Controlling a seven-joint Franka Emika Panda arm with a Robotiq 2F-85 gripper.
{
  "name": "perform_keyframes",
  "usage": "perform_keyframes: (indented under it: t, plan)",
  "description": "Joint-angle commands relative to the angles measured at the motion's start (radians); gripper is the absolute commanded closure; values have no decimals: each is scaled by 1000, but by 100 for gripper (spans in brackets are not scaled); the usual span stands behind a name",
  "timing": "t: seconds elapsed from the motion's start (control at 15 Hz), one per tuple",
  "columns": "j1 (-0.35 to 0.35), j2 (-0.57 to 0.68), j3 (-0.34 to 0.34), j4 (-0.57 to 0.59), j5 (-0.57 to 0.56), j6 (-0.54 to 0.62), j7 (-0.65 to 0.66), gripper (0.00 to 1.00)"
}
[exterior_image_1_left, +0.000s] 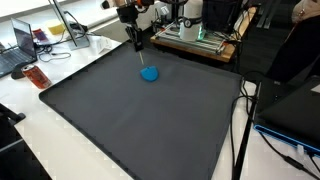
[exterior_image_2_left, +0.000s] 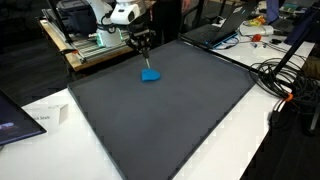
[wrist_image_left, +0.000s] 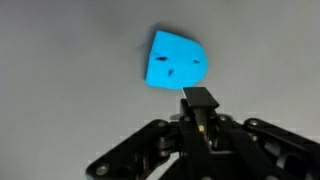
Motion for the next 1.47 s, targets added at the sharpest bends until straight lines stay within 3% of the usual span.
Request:
perform_keyframes:
  t: [0.0,0.33,0.4,0.47,0.73,0.8,1.13,1.4]
  plan:
    - [-14,-21,-9,-72,128,98,-120,97]
    - [-34,2,-24,-100,360,147,-289,97]
    - [-23,4,-17,-83,275,127,-218,97]
    - [-26,7,-19,-85,283,128,-230,88]
    - [-25,8,-15,-84,282,128,-228,88]
    - [-25,8,-15,-84,282,128,-228,97]
    - [-48,38,-28,-78,412,155,-330,97]
    - [-83,45,-44,-72,578,135,-471,97]
